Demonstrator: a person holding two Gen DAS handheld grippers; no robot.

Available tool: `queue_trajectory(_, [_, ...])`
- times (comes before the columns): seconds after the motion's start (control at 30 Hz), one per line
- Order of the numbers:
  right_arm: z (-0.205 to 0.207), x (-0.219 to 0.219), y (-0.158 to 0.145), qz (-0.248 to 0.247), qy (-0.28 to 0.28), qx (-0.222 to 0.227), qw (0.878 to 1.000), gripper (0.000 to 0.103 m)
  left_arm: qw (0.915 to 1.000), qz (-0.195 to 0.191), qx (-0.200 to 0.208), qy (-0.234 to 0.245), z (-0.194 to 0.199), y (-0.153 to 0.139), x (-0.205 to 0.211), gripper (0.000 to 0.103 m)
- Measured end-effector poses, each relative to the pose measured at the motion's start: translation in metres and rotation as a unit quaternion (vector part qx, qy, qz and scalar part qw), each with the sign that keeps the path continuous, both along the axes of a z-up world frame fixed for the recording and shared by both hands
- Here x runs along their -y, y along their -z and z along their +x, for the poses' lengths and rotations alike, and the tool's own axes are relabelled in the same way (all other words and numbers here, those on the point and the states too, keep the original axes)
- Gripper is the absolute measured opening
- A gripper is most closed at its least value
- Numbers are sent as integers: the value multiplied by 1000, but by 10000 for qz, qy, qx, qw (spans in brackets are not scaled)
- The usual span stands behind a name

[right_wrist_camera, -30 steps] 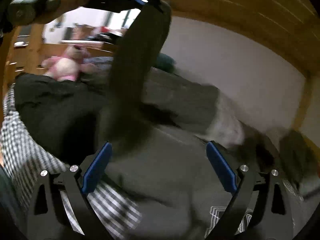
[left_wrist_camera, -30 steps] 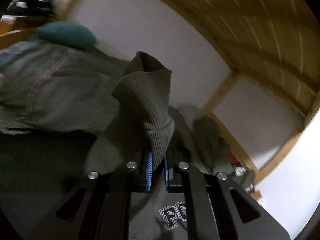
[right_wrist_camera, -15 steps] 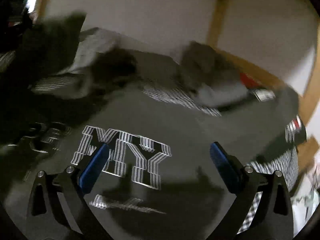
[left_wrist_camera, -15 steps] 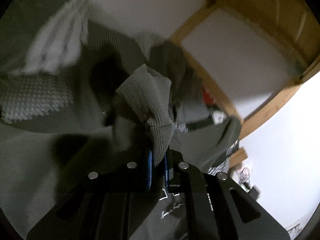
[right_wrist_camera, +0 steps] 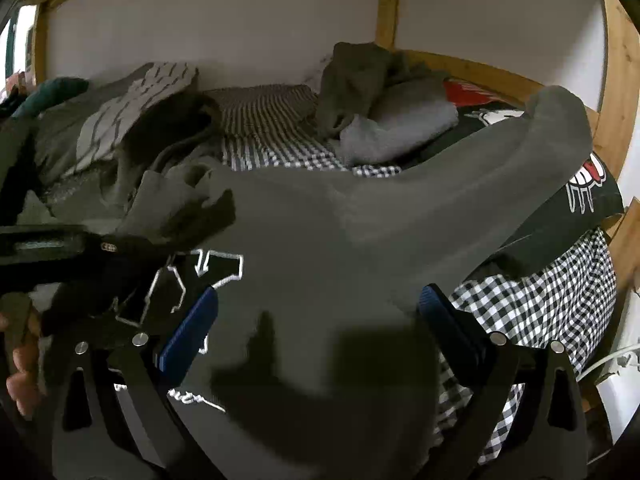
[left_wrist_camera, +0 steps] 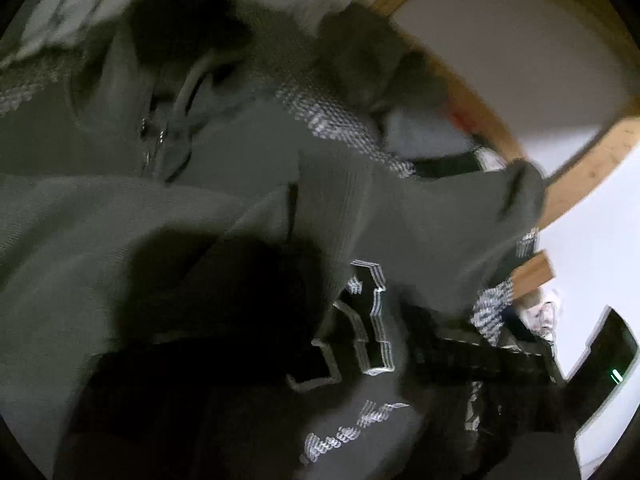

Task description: Fold large clothes

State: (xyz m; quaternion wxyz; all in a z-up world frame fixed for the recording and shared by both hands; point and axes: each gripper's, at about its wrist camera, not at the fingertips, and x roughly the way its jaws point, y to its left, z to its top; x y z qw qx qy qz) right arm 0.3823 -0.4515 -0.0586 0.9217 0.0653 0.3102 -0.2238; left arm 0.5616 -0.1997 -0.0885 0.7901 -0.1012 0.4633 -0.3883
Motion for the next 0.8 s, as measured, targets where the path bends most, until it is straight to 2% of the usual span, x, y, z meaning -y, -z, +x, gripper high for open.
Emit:
queue_trajectory(0.07, [7,-4,-14,25,-119,123,9999,100,9975,251,636,-174,-16,-28,-20,97])
queue_trajectory(0.13, [18,-12,-27,93,-277,209,9994,100,9910,615,1077,-507,-22,-50,-47,97])
queue_trajectory(0.17, [29,-20,-35,178,-373,243,9989,100,9854,841,1265,-767,-19,-58,-67,97])
queue_trajectory(0.2, [39,-26,-39,238,-451,215,9985,100,9770,1236,1359,-1079,-12,-58,-85,97])
queue_trajectory(0.23, [51,-35,-42,300,-587,128,9977,100,9673,1589,1365,-1428,-3,-53,-105,97])
queue_trajectory(0.27, [74,-49,-41,353,-788,-139,9962,100,9620,1759,1290,-1645,7,-45,-119,97])
queue_trajectory(0.3, [91,-59,-36,401,-888,-348,9946,100,9578,2029,1006,-1773,23,-29,-137,97])
queue_trajectory(0.37, [125,-77,-18,546,-1076,-876,9888,100,9579,2243,520,-1717,40,-3,-150,97])
queue_trajectory(0.43, [158,-91,27,399,-967,-2144,9711,99,9516,2520,307,-1733,47,24,-160,97])
queue_trajectory(0.47, [160,-91,38,280,-928,-2354,9671,100,9499,2609,321,-1688,46,31,-160,97])
queue_trajectory(0.5, [152,-91,48,217,-952,-2328,9676,100,9500,2625,425,-1638,43,36,-161,97])
queue_trajectory(0.57, [137,-79,54,473,-968,-2085,9721,100,9504,2584,647,-1605,37,37,-163,97])
queue_trajectory(0.67, [123,-69,48,611,-814,-1995,9746,100,9490,2568,683,-1696,37,40,-163,97])
queue_trajectory(0.73, [117,-80,32,371,-631,-1964,9778,100,9462,2618,742,-1750,33,44,-157,97])
queue_trajectory(0.8, [118,-103,27,106,-843,-2013,9758,100,9439,2648,840,-1787,36,45,-151,98])
